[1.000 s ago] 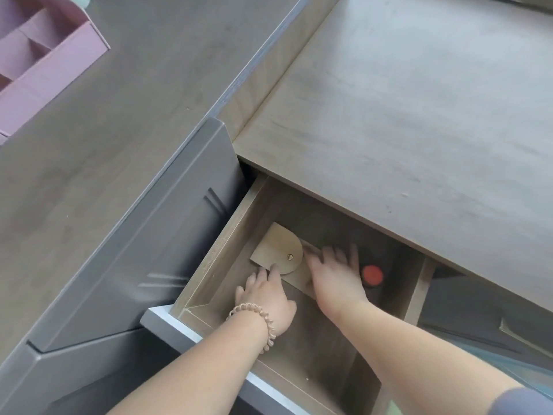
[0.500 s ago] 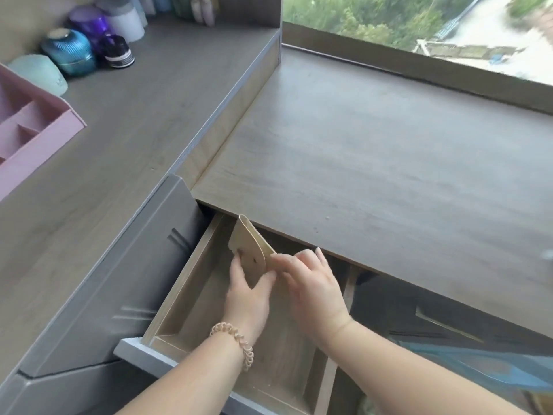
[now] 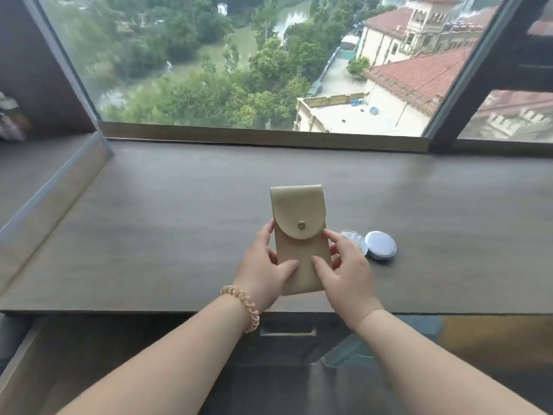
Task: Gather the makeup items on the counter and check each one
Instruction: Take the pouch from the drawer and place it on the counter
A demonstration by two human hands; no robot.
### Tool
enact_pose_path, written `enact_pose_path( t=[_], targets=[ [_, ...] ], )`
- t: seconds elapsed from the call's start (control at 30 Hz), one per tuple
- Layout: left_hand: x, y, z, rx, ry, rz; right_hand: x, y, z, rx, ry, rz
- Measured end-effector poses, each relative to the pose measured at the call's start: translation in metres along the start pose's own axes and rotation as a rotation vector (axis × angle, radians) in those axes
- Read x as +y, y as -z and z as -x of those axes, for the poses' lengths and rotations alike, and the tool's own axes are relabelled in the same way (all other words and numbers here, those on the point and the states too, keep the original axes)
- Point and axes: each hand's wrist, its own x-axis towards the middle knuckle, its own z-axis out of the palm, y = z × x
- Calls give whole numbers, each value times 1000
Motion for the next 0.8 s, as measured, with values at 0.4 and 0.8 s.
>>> enact_pose_path(
  t=[0.4, 0.8],
  targets=[
    [96, -308, -61, -136, 29, -172, 222, 207, -81, -103, -301, 299],
    [80, -394, -105, -113, 192, -540, 301, 218, -103, -124, -321, 479]
  ],
)
